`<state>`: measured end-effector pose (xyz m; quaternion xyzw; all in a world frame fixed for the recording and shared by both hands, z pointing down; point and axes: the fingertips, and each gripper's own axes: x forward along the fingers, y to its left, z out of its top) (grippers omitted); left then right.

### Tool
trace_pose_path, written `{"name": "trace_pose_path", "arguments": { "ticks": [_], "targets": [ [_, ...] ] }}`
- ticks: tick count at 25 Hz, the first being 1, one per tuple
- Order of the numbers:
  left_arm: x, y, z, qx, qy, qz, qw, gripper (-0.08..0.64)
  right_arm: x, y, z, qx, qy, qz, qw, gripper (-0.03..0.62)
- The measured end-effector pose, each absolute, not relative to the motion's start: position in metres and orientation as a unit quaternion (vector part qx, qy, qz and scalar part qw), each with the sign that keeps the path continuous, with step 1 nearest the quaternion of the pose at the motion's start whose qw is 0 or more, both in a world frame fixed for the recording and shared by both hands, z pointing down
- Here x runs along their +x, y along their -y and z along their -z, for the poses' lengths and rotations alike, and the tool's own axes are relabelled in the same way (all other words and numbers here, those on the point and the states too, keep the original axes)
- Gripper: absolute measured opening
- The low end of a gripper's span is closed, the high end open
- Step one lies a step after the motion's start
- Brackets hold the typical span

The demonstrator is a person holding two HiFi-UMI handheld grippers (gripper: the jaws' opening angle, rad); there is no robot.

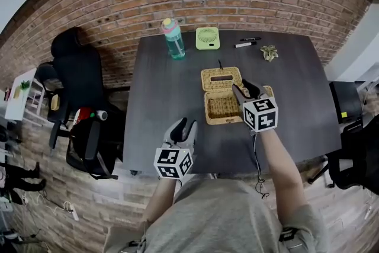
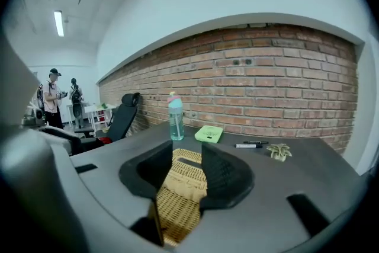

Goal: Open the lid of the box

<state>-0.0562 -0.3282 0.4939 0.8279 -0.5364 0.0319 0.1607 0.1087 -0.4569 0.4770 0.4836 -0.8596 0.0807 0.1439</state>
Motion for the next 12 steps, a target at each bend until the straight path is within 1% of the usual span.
{"name": "trace_pose_path", "arguments": {
  "ticks": [6,12],
  "targets": [
    [-0.036,0.288,-0.487,0.825,0.547,-0.035,0.137,0.091,0.121,0.371,-0.462,0.49,0.862,-0.07,0.109,0.072],
    [-0.009,0.244,-0.475,0.833,0.537,-0.037,0.126,0.069,0.133,0.296,-0.453,0.49,0.864,-0.074,0.084,0.045]
  ]
}}
